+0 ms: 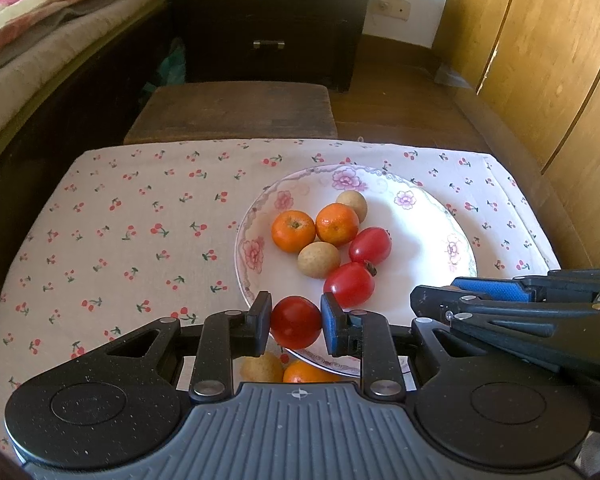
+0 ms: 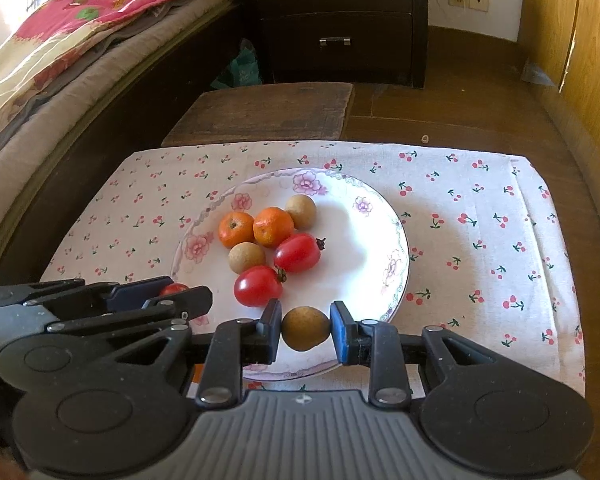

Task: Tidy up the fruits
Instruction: 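Carry the tomato in the left tool while the right tool carries the brown fruit over the bowl, then open the left tool to drop the tomato while the right tool drops the brown fruit into the bowl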

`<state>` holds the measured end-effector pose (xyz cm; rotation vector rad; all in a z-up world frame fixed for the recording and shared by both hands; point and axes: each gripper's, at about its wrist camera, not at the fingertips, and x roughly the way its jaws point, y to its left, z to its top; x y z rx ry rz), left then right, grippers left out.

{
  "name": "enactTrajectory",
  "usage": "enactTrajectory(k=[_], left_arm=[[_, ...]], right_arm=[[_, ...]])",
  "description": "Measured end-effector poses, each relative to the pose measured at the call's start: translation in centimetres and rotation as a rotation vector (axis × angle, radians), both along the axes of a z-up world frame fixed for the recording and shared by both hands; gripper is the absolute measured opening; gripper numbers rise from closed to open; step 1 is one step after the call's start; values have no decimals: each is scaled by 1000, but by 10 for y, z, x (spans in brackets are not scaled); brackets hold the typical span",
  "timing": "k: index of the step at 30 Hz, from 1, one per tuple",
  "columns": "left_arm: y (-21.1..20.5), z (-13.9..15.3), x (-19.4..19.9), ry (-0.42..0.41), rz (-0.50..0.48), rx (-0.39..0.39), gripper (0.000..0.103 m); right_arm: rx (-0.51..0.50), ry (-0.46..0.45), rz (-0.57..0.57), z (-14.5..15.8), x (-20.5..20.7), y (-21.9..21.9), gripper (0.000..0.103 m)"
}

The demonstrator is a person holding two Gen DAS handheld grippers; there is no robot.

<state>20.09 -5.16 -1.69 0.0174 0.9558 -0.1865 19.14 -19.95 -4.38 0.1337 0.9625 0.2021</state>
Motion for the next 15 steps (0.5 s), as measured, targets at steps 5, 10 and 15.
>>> enactTrajectory(k=[5,10,15], left_arm=[[-1,-3,1,10,1,-10,33],[-1,-3,1,10,5,-12,34],[-1,-3,1,10,5,-12,35]], right_arm=[[0,6,-6,-3,1,-1,30],[1,4,-12,-3,1,-1,30],[-10,1,-18,-3,1,-1,30]])
